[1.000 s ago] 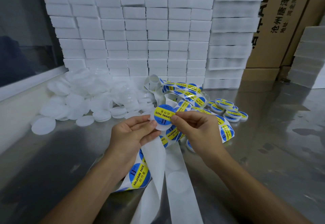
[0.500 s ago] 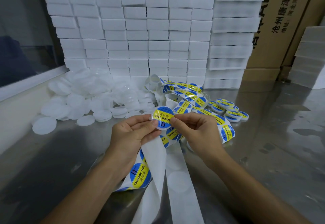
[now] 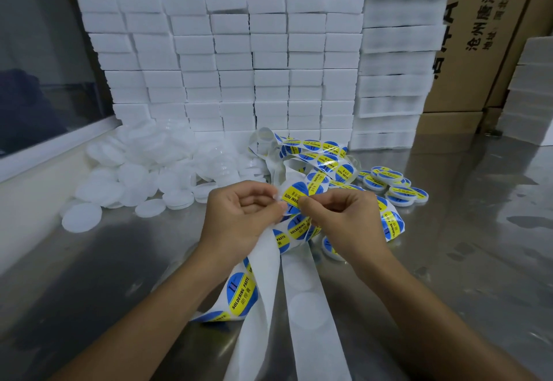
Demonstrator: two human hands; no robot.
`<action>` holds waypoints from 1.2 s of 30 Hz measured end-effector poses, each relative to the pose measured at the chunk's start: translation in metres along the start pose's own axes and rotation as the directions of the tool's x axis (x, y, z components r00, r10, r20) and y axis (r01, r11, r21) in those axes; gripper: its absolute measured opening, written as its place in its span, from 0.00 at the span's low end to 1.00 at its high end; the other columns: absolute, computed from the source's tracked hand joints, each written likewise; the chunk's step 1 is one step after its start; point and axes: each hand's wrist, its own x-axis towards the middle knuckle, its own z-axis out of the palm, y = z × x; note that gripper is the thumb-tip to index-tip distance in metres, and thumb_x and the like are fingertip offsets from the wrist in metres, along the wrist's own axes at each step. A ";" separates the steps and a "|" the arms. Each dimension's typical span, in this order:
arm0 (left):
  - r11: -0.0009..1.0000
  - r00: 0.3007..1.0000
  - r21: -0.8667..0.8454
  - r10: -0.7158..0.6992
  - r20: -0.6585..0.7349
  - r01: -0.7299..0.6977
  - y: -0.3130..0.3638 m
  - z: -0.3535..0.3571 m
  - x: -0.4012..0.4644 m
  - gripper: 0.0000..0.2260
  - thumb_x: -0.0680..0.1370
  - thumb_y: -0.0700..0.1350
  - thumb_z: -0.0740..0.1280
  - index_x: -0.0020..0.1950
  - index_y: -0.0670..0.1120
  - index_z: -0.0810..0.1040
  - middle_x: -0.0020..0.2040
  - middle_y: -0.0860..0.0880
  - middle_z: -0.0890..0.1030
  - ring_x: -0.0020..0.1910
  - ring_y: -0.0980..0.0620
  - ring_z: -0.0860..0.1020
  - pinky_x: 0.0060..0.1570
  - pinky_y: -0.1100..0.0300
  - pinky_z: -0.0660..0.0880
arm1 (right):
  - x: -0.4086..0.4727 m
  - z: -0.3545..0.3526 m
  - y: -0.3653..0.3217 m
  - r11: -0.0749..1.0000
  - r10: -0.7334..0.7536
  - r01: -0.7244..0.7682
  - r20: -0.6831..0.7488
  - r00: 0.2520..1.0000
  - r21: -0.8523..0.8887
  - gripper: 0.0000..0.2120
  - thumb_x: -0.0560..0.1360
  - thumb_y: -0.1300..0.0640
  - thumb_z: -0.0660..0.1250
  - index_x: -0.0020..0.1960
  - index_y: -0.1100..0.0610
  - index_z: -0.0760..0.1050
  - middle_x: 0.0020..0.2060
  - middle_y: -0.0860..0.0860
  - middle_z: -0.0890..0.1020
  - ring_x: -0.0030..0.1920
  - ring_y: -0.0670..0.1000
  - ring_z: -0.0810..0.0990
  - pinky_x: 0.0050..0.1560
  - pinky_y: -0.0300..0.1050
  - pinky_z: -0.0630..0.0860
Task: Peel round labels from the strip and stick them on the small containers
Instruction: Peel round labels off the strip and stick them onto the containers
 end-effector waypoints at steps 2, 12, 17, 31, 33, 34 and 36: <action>1.000 1.000 0.012 -0.004 0.020 0.003 -0.002 -0.003 0.005 0.13 0.67 0.32 0.76 0.36 0.51 0.84 0.34 0.47 0.84 0.37 0.47 0.85 0.42 0.56 0.83 | 0.001 0.002 0.001 1.000 0.010 -0.010 -0.011 1.000 -0.025 0.07 0.71 0.59 0.76 0.35 0.56 0.83 0.26 0.48 0.83 0.27 0.42 0.79 0.31 0.35 0.75; 0.893 0.982 -0.409 -0.171 0.081 0.189 -0.004 -0.007 0.003 0.12 0.61 0.36 0.74 0.42 0.39 0.78 0.40 0.39 0.84 0.39 0.44 0.85 0.39 0.58 0.81 | -0.006 0.014 0.009 0.974 -0.157 0.134 -0.114 0.981 -0.183 0.12 0.70 0.46 0.75 0.43 0.50 0.73 0.27 0.49 0.81 0.27 0.45 0.79 0.32 0.41 0.75; 0.852 0.965 -0.463 -0.167 0.204 0.245 -0.001 -0.012 -0.008 0.14 0.67 0.34 0.70 0.51 0.35 0.75 0.50 0.36 0.84 0.49 0.42 0.84 0.44 0.58 0.81 | -0.013 0.019 0.010 0.960 -0.267 0.270 0.040 0.963 -0.075 0.14 0.74 0.52 0.73 0.59 0.48 0.77 0.38 0.44 0.83 0.35 0.48 0.83 0.38 0.49 0.81; 0.821 0.904 -0.463 -0.141 0.403 0.335 -0.005 -0.002 -0.016 0.17 0.75 0.38 0.63 0.64 0.42 0.76 0.59 0.39 0.81 0.59 0.41 0.80 0.52 0.55 0.79 | -0.006 0.016 0.012 0.972 -0.232 0.233 -0.050 0.972 0.021 0.07 0.72 0.51 0.75 0.43 0.48 0.77 0.31 0.48 0.82 0.30 0.49 0.79 0.29 0.44 0.76; 0.825 0.900 -0.451 -0.148 0.411 0.341 -0.006 -0.002 -0.016 0.17 0.75 0.38 0.64 0.63 0.43 0.77 0.59 0.39 0.81 0.58 0.41 0.80 0.53 0.54 0.79 | -0.005 0.013 0.010 0.973 -0.225 0.227 -0.046 0.973 0.047 0.07 0.77 0.56 0.70 0.40 0.50 0.77 0.31 0.49 0.83 0.30 0.49 0.81 0.27 0.41 0.76; 0.824 0.898 -0.450 -0.147 0.415 0.343 -0.006 -0.002 -0.016 0.16 0.74 0.38 0.64 0.61 0.44 0.79 0.59 0.38 0.82 0.58 0.41 0.80 0.53 0.54 0.79 | -0.005 0.011 0.009 0.974 -0.221 0.223 -0.047 0.974 0.045 0.09 0.78 0.58 0.69 0.39 0.50 0.77 0.31 0.48 0.84 0.30 0.49 0.82 0.27 0.40 0.76; 0.821 0.898 -0.455 -0.149 0.414 0.346 -0.006 -0.001 -0.016 0.15 0.74 0.38 0.64 0.58 0.45 0.82 0.58 0.38 0.82 0.58 0.41 0.81 0.52 0.54 0.80 | -0.005 0.010 0.008 0.977 -0.209 0.211 -0.045 0.977 0.038 0.08 0.77 0.58 0.69 0.40 0.51 0.78 0.31 0.49 0.84 0.30 0.50 0.82 0.28 0.44 0.78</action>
